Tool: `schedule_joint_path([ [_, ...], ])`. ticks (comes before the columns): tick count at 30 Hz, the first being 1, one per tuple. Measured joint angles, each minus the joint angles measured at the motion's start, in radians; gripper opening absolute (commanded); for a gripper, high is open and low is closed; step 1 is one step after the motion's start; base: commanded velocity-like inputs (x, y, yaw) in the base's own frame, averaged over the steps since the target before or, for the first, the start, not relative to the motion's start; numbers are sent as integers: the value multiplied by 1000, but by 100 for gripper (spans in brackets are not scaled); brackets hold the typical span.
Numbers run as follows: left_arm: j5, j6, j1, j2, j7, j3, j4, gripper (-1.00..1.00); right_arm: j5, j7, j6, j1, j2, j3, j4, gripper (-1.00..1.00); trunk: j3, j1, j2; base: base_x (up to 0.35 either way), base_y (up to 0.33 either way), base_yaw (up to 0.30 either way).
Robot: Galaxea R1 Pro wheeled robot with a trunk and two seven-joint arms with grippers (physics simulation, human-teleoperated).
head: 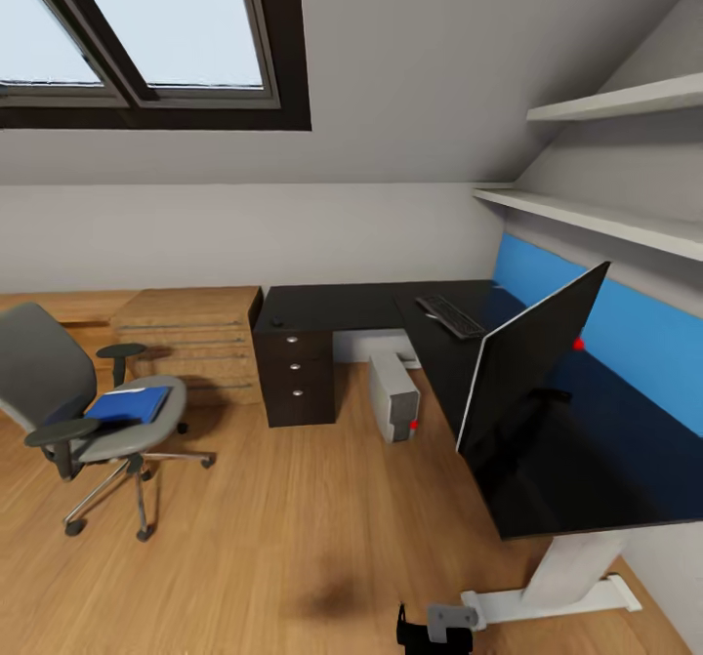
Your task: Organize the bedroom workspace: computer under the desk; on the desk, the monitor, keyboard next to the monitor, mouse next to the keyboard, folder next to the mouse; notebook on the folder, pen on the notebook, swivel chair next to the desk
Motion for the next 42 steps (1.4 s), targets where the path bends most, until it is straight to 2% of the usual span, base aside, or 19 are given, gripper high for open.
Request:
schedule_joint_path([
  [5, 0, 0, 0, 0, 0, 0, 0, 100, 0, 0, 0, 0, 0, 0, 0, 100, 16, -19, 35, -272, -120, -40],
  [12, 1, 0, 0, 0, -3, 0, 0, 100, 1, 1, -1, 0, 0, 2, 0, 100, 16, -20, 35, -32, -16, -129],
  [14, 1, 0, 0, 0, -5, 0, 1, 100, 65, -5, -23, 0, 0, 6, -24, 100, 16, -20, 35, -2, -1, -12],
  [19, 2, 0, 0, 0, -5, -1, 1, 100, 110, -10, -42, 0, 0, 7, -92, 100, 16, -20, 35, -1, 0, -6],
  [20, 2, 0, 0, 0, -5, -1, 1, 100, 115, -11, -43, 0, 0, 7, -113, 100, 16, -20, 35, 0, 0, -2],
  [22, 2, 0, 0, 0, -5, -1, 2, 100, 128, -28, -22, 1, 0, 5, -214, 100, 16, -20, 35, 0, 0, -1],
  [23, 2, 0, 0, 0, -6, -1, 2, 100, 133, -97, 129, 1, 0, -6, -321, 100, 16, -20, 35, 0, 0, 0],
  [24, 2, 0, 0, 0, -6, -2, 2, 100, 141, -108, 172, 0, -1, -5, -473, 100, 16, -20, 35, 0, 0, 0],
  [25, 2, 0, 0, 0, -6, -2, 2, 100, 128, -144, 353, 1, -68, -11, -654, 100, 16, -20, 35, 0, 0, 0],
  [26, 2, 0, 0, 0, -6, -2, 2, 100, 126, -151, 399, 0, -91, -10, -794, 100, 16, -20, 35, 0, 0, 0],
  [27, 2, 0, 0, 0, -7, -2, 2, 100, 99, -158, 465, 1, -128, -11, -895, 100, 16, -20, 35, 0, 0, 0],
  [28, 2, 0, 0, 0, -7, -2, 2, 100, 76, -160, 500, 1, -149, -11, -947, 100, 16, -20, 35, 0, 0, 0],
  [29, 2, -1, 0, 0, -8, -2, 1, 100, 15, -163, 580, 1, -191, -13, -1040, 100, 16, -20, 35, 0, 0, 0],
  [30, 2, -1, 0, 0, -9, -1, 1, 100, -114, -166, 731, 1, -267, -24, -1172, 100, 16, -20, 35, 0, 0, 0],
  [31, 2, -1, 0, 0, -9, -2, 1, 100, -157, -166, 762, 2, -291, -34, -1199, 100, 16, -20, 35, 0, 0, 0],
  [32, 2, -1, 0, 0, -9, -2, 1, 100, -222, -165, 798, 2, -323, -58, -1229, 100, 16, -20, 35, 0, 0, 0],
  [35, 1, -2, 0, 1, -10, -2, 1, 100, -321, -167, 830, 2, -381, -122, -1243, 100, 16, -20, 35, 0, 0, 0],
  [38, 0, -3, 0, 1, -9, -2, 1, 100, -350, -168, 824, 2, -418, -143, -1227, 100, 16, -20, 35, 0, 0, 0],
  [42, 0, -3, 0, 3, -8, -2, 2, 100, -364, -170, 793, 2, -446, -153, -1219, 100, 16, -20, 35, 27, -15, 0],
])
